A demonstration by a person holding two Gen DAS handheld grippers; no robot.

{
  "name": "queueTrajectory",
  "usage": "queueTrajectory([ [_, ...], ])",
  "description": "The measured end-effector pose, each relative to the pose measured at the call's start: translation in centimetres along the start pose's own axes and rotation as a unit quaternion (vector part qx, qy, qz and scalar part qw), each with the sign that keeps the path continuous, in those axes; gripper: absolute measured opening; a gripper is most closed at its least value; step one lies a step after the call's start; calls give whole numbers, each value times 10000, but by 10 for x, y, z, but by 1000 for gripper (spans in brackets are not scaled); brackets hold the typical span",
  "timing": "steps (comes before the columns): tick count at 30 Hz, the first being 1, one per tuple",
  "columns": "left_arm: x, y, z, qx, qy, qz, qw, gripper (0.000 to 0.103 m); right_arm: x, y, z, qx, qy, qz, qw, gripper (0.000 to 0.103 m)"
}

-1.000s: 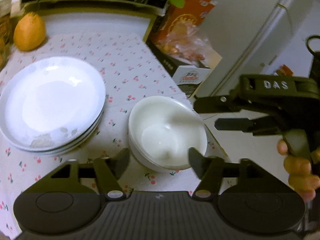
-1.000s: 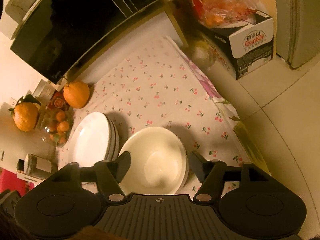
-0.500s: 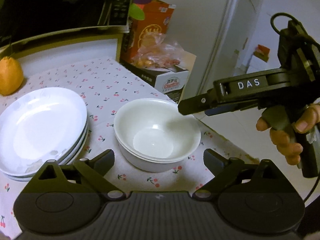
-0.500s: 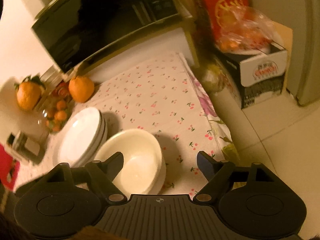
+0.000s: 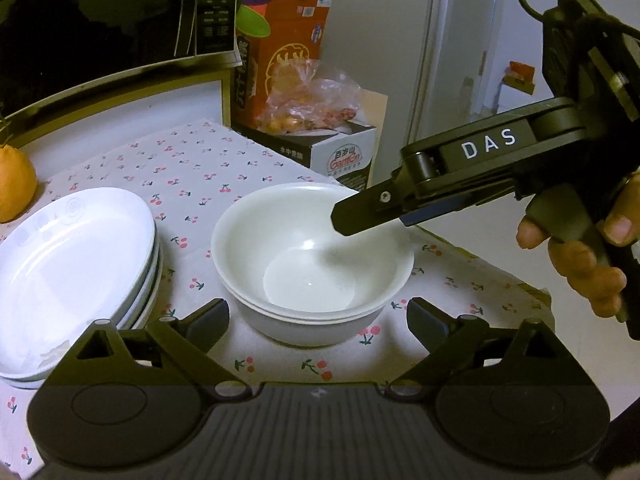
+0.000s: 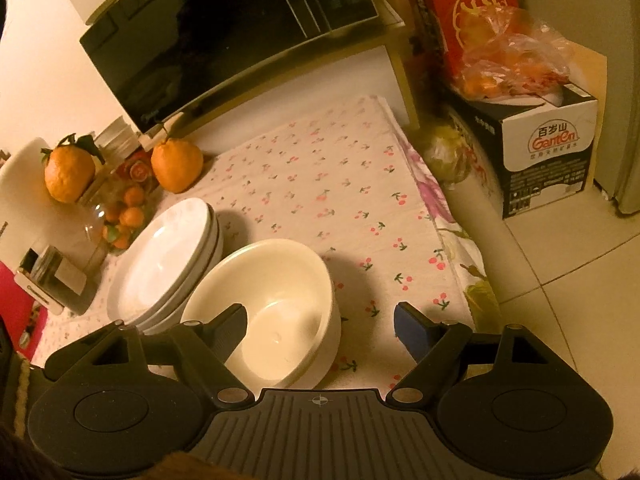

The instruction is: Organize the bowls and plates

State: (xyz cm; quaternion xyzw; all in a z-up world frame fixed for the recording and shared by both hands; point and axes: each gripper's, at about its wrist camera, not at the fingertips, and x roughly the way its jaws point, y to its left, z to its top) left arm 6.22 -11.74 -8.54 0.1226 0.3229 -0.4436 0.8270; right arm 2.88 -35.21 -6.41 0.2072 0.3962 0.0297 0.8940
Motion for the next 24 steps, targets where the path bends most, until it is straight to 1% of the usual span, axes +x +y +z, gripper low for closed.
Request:
queueTrajectory([
  [9, 5, -2, 1, 146, 71, 31, 9999, 92, 7, 3, 0, -24, 54, -11, 10000, 82],
  [14, 6, 0, 0, 116, 151, 30, 9998, 87, 10, 2, 0, 52, 95, -42, 9999, 81],
  [17, 8, 0, 0, 116, 193, 50, 9997, 84, 11, 2, 0, 98, 95, -49, 9999, 78],
  [18, 8, 0, 0, 111, 204, 55, 9997, 84, 11, 2, 0, 106, 104, -46, 9999, 75],
  [20, 7, 1, -1, 98, 213, 57, 9997, 83, 12, 2, 1, 108, 132, -38, 9998, 63],
  [22, 6, 1, -1, 84, 220, 47, 9997, 83, 14, 3, 1, 96, 199, -23, 9998, 41],
  [24, 6, 1, -1, 92, 226, 50, 9997, 83, 16, 4, 0, 58, 247, -39, 9997, 33],
])
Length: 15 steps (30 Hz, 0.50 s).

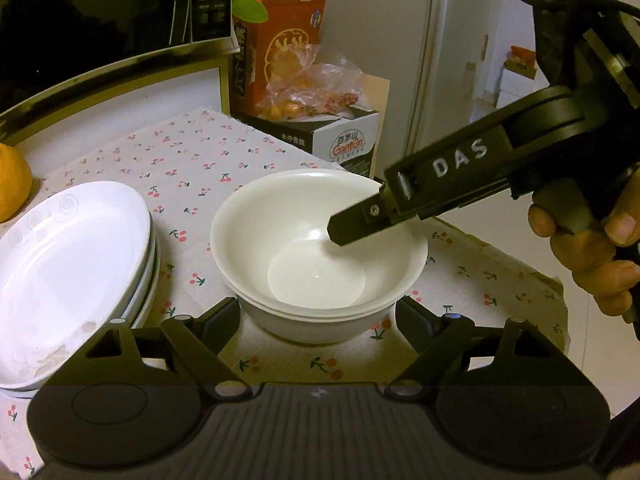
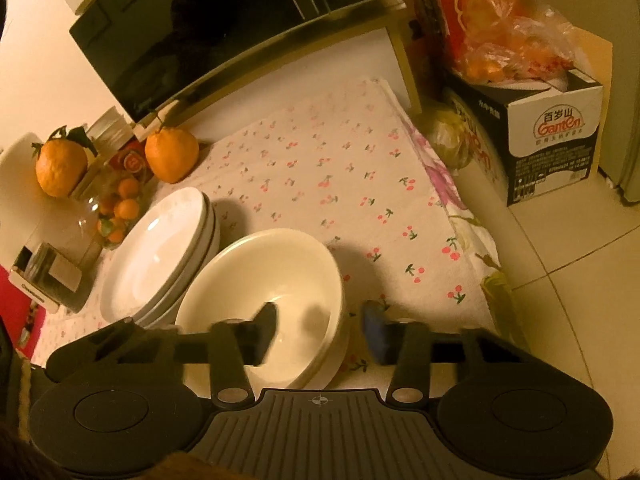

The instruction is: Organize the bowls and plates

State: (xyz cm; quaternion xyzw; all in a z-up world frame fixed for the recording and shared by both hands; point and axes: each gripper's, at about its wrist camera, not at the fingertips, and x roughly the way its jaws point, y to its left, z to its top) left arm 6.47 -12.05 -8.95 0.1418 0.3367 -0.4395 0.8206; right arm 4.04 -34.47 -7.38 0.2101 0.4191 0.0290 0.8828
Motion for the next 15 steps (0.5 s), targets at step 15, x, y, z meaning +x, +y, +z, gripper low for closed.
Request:
queueTrajectory([
  [15, -10, 3, 5, -78, -156, 24, 9998, 81, -9, 10, 7, -96, -191, -117, 9997, 25],
])
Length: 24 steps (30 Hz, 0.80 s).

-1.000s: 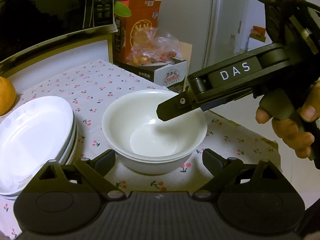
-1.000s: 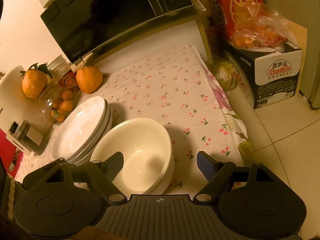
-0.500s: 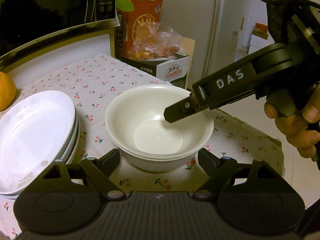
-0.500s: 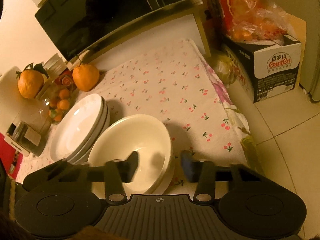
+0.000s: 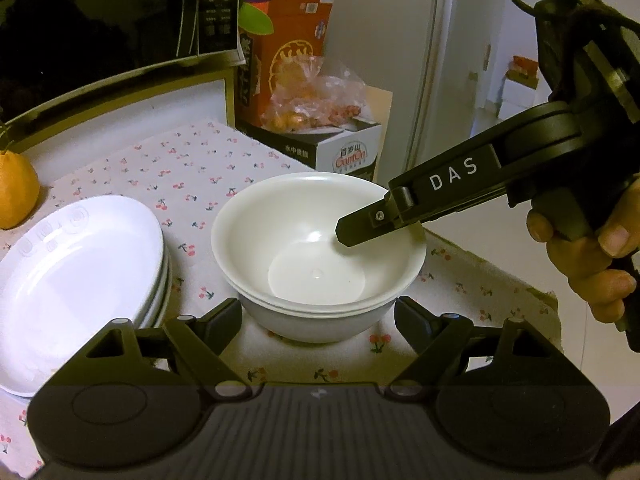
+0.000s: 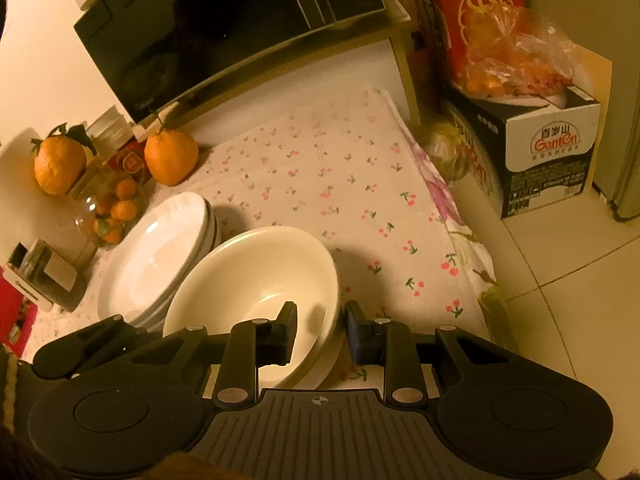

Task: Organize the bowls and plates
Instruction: 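Carry the nested bowls with the left gripper and lower onto the white plates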

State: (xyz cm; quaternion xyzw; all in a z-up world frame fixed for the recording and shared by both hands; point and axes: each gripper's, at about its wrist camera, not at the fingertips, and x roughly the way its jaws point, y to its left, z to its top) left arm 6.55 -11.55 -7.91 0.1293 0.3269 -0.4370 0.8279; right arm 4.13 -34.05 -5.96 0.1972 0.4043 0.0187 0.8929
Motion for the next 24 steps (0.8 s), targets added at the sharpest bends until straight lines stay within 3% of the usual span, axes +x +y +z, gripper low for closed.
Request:
queueTrajectory([
  [24, -52, 43, 21, -295, -496, 366, 9977, 81, -6, 59, 41, 25, -526, 581, 9969, 25],
])
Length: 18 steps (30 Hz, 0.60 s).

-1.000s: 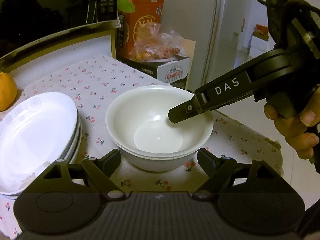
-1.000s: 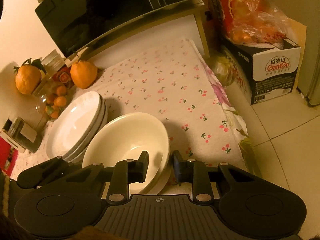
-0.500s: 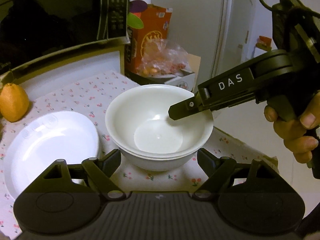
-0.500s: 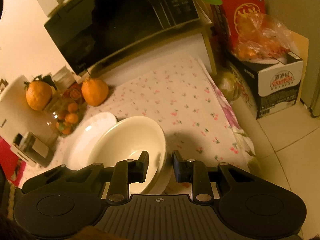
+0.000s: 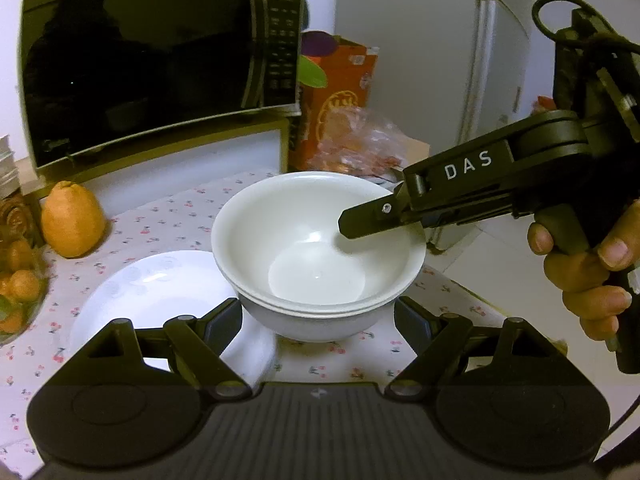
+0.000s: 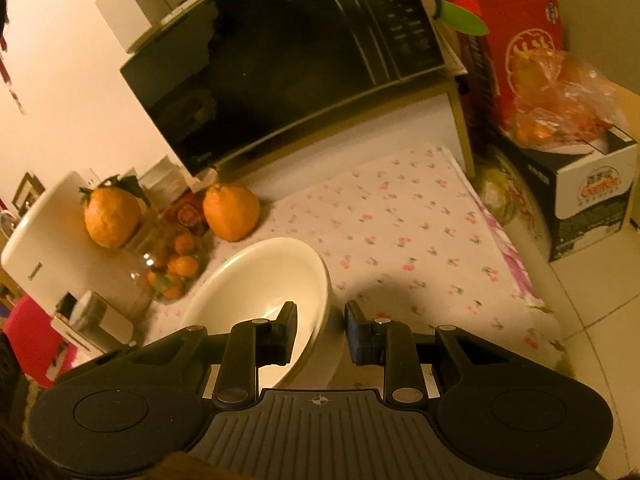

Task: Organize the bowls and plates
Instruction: 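Carry the nested bowls with the left gripper and lower onto the white plates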

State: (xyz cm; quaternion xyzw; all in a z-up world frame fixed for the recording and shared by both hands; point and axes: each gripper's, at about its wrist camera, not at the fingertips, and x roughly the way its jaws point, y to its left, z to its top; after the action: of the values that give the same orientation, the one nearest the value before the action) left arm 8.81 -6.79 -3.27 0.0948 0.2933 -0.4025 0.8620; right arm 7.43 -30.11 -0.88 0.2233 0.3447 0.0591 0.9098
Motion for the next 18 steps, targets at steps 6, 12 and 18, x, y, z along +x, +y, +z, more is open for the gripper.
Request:
queueTrajectory([
  [6, -9, 19, 1, -181, -21, 119, 9998, 81, 14, 18, 5, 35, -32, 139, 9999, 25],
  [12, -15, 38, -1, -291, -9, 264, 9992, 81, 34, 36, 4, 82, 40, 260, 9996, 25],
  [18, -17, 54, -4, -387, 34, 409, 9984, 81, 54, 52, 1, 77, 114, 315, 9994, 25],
])
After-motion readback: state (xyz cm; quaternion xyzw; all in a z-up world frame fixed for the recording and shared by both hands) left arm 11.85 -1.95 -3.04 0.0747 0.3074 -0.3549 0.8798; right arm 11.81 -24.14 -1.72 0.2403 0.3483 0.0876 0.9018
